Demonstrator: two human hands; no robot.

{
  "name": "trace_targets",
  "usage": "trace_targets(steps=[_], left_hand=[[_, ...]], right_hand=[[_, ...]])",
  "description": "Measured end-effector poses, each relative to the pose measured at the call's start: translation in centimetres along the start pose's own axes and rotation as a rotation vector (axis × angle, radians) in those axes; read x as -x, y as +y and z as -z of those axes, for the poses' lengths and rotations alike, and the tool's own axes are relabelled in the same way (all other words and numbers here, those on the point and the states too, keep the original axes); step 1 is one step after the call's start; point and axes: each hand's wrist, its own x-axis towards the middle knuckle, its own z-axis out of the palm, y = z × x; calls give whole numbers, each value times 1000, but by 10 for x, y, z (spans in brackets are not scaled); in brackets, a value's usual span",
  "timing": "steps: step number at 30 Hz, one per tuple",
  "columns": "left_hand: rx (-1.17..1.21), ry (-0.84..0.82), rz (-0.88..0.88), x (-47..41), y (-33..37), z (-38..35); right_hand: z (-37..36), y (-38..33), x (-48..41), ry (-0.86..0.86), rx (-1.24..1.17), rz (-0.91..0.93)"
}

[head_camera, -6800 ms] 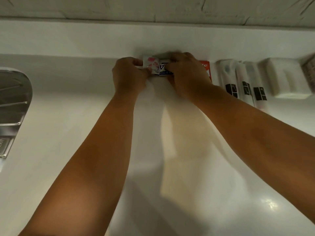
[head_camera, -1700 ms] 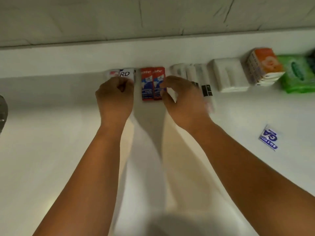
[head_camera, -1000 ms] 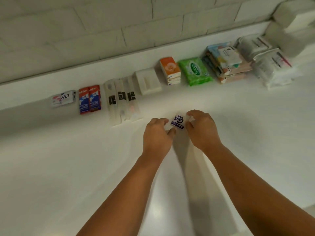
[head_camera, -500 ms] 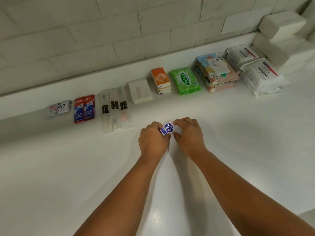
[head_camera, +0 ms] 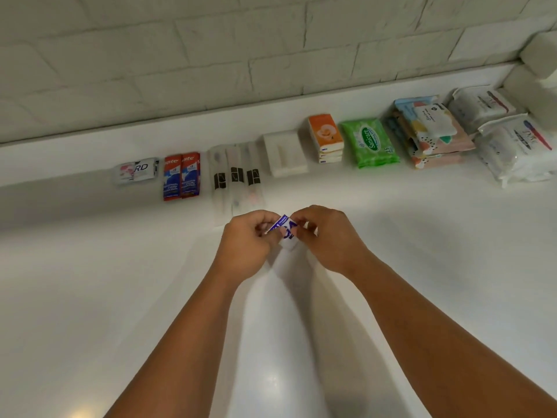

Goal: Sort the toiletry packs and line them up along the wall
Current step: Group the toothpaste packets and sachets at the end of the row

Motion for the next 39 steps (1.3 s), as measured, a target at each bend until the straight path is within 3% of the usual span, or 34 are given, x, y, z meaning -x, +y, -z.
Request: trace_targets(steps=[8,14,17,20,23,30,33,39], left_hand=[[259,218,138,9,-42,81],[269,375,222,7,-75,150],[249,429,210,-5,-87,190],[209,510,207,-27,-99,227],[180,576,232,-57,-111,260],[124,587,263,-121,-145,297],[56,592,268,-134,-157,300],[-196,646,228,-139,-161,295]], right_hand=[[-75,-61,-35,-18,-428,-193],[-137,-113,-72,-67,-472,-190],[-165,-138,-100,-72,-371,-100],[-182,-156,-132,8,-82,66],[-193,-170,-161,65,62,173],[-225,-178,-222,26,474,420],[-231,-172,-231,-43,606,440],[-233,-172,-235,-60,627,411]])
